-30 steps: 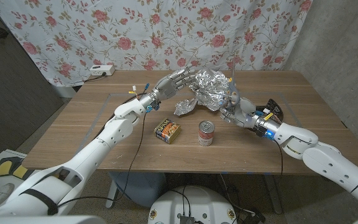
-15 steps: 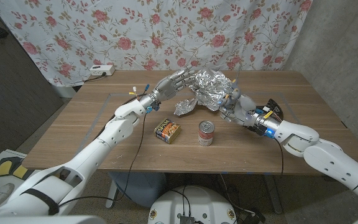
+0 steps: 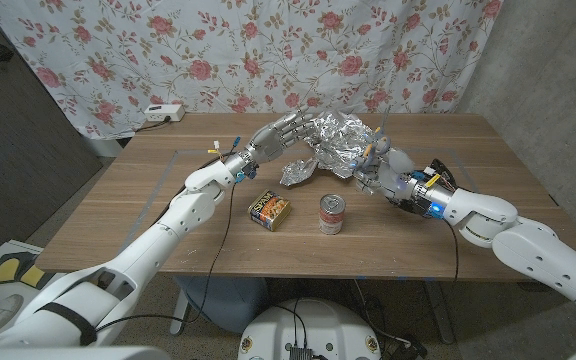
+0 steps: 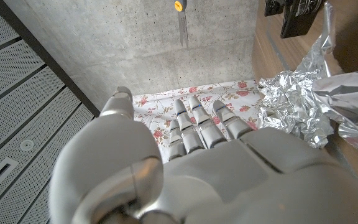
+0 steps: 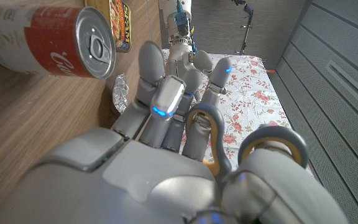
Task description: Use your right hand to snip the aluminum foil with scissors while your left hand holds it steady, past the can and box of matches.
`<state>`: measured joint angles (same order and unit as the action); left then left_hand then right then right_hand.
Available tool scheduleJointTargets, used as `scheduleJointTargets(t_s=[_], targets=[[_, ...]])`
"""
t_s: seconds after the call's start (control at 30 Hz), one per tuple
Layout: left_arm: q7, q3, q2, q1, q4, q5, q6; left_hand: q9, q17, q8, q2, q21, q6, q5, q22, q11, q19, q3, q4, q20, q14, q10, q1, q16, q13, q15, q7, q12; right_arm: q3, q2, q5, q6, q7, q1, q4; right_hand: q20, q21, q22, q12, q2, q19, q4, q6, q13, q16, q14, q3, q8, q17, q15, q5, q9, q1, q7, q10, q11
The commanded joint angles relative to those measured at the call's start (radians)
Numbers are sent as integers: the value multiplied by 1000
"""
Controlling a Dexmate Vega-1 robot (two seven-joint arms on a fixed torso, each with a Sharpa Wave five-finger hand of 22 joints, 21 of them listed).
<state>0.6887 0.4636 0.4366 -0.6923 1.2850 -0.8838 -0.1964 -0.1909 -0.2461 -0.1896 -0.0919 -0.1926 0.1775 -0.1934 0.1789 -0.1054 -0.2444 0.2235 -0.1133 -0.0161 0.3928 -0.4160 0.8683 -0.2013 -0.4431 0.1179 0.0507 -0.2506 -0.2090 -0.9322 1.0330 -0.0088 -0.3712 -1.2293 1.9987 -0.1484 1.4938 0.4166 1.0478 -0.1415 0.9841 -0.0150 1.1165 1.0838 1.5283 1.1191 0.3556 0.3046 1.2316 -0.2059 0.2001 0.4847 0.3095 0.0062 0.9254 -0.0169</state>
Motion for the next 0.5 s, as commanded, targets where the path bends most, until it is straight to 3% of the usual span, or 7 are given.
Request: scheduleJointTargets(t_s=[0.03, 0.07, 0.17, 0.27, 0.37, 0.47, 0.5], targets=[[10, -4, -5, 0, -11, -5, -4, 0, -1, -2, -1, -6, -4, -3, 2, -2, 1, 7, -4, 0, 1, -3, -6, -9, -3, 3, 4, 1, 20, -45, -25, -10, 30, -8, 45, -64, -4, 9, -9, -18, 7, 16, -5, -10, 11, -3, -26, -7, 3, -5, 9, 1, -50, 24, 126, -101], [11, -5, -5, 0, -12, -6, -3, 0, -1, -2, 0, -7, -5, -3, 2, -1, 1, 7, -5, 0, 1, -2, -6, -9, -3, 4, 4, 1, 21, -47, -24, -12, 32, -9, 48, -64, -10, 12, -22, -24, 8, 45, -4, -35, 13, -10, -59, -9, 3, -5, 11, 5, -118, 29, 132, -99], [13, -5, -5, -1, -13, -7, -3, 0, 0, -3, 0, -7, -4, -3, 2, -1, 1, 8, -6, 0, 1, -2, -7, -10, -3, 4, 4, 1, 25, -61, -50, -6, 41, -13, 60, -64, -17, 18, -19, -28, 7, 67, -8, -31, 19, -15, -91, -14, 4, -5, 20, 9, -173, 34, 126, -90], [13, -7, -4, -4, -12, -8, -4, 0, 0, -2, 0, -7, -8, -3, 2, -1, 2, 9, -7, -2, 1, -2, -7, -10, -3, 3, 4, 1, 30, -77, -61, -14, 47, -14, 73, -64, -20, 22, -20, -37, 9, 79, -6, -36, 22, -18, -120, -16, 5, -5, 26, 7, -208, 42, 123, -85], [12, -9, -3, -8, -10, -9, -3, 0, 1, -2, 0, -7, -8, -3, 2, -1, 2, 10, -8, -2, 1, 0, -8, -10, -3, 4, 4, 2, 33, -97, -66, -30, 47, -12, 84, -63, -27, 28, -42, -50, 3, 92, -12, -76, 23, -30, -169, -25, 5, -3, 31, 2, -257, 49, 121, -61], [10, -11, 0, -13, -5, -12, -1, 0, 1, -2, -2, -7, -10, -3, 2, 0, 3, 11, -8, -3, 0, 0, -10, -10, -3, 2, 2, 2, 39, -116, -69, -49, 62, -15, 99, -59, -36, 35, -43, -50, -3, 109, -21, -87, 23, -47, -232, -35, 5, -2, 41, -2, -304, 58, 115, -53], [11, -11, 0, -14, -5, -14, 0, 0, 1, -3, -2, -6, -11, -3, 2, 2, 4, 12, -8, -3, 1, 0, -10, -11, -3, 2, 2, 2, 41, -120, -70, -50, 64, -17, 102, -61, -36, 37, -44, -49, -3, 112, -22, -88, 23, -49, -242, -38, 5, -2, 43, -5, -309, 63, 114, -49]])
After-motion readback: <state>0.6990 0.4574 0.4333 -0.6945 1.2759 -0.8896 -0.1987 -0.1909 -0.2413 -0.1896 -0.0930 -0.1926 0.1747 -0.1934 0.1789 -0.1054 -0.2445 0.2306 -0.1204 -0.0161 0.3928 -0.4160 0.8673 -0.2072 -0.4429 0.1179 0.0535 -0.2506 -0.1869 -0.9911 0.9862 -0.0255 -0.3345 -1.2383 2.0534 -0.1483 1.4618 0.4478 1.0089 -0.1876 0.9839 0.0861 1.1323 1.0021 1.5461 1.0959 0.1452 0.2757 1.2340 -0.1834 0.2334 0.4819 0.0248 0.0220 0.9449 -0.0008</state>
